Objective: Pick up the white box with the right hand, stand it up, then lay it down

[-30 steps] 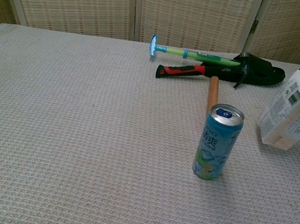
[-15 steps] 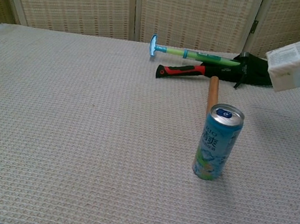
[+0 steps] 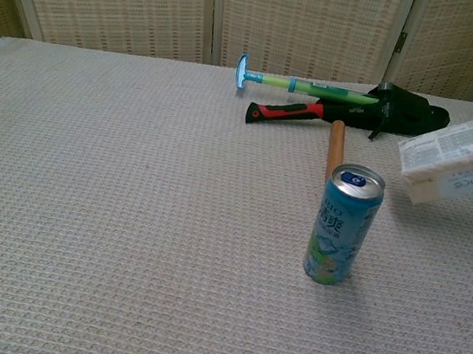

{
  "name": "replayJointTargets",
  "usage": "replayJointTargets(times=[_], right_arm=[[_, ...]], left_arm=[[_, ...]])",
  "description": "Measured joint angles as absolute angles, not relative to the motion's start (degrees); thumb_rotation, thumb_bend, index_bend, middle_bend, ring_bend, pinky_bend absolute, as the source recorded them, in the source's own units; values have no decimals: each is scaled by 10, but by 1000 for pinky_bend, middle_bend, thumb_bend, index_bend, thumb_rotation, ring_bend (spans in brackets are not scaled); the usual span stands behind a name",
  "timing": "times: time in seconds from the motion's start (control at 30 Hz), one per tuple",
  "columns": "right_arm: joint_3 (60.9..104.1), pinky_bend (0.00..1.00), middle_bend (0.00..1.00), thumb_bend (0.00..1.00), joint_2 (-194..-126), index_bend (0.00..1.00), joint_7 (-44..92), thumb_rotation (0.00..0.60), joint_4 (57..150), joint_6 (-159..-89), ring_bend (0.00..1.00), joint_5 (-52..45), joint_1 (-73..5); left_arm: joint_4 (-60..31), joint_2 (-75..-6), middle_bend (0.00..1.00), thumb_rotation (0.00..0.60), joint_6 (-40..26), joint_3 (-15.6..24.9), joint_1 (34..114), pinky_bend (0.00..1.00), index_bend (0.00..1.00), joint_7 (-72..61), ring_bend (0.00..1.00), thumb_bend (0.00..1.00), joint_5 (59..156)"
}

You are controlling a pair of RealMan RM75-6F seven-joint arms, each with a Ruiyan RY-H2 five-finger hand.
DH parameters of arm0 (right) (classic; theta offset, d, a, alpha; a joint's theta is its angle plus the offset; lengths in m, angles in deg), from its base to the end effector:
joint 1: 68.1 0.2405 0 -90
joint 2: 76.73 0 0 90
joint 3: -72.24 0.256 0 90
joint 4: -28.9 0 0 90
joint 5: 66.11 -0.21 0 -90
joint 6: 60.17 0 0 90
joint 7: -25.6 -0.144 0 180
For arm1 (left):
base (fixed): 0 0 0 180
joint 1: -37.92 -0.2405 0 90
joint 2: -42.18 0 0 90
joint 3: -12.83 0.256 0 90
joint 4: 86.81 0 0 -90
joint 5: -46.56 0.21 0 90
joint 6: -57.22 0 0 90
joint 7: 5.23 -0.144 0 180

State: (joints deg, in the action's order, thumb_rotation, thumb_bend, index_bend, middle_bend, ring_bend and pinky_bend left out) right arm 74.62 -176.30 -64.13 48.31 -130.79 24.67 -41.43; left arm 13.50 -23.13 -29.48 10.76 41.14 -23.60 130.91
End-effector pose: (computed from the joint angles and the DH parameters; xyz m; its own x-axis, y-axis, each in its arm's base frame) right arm -0.3646 -0.3391 0.0771 -0.4402 -0.1942 0.8767 -0.8825 -0.0865 -0.4623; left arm -0.2894 0.1673 0.1443 0.5369 0.0195 0.8434 0.8428 0.0331 -0.5372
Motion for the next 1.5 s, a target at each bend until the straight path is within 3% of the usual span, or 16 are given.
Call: replayJointTargets(times=[0.43, 0.93, 1.33, 1.5], right_arm=[[736, 0, 407, 263, -1796, 418, -561, 600, 441, -1280, 214, 241, -408], [704, 0, 407, 263, -1751, 329, -519, 600, 462, -1227, 188, 258, -412], [684, 0, 299, 259, -1701, 209, -453, 600, 537, -1159, 111, 263, -398], [683, 0, 250, 159, -1686, 168, -432, 600, 567, -1141, 93, 258, -392]], left_arm=[[133, -233, 0, 600, -291, 107, 413, 153, 101, -239, 0, 344, 1304], [136, -233, 0, 600, -292, 111, 413, 153, 100, -243, 0, 345, 1310], [136, -235, 0, 600, -291, 111, 414, 153, 100, -246, 0, 344, 1309], [136, -235, 0, 600, -290, 112, 415, 153, 100, -247, 0, 345, 1310]])
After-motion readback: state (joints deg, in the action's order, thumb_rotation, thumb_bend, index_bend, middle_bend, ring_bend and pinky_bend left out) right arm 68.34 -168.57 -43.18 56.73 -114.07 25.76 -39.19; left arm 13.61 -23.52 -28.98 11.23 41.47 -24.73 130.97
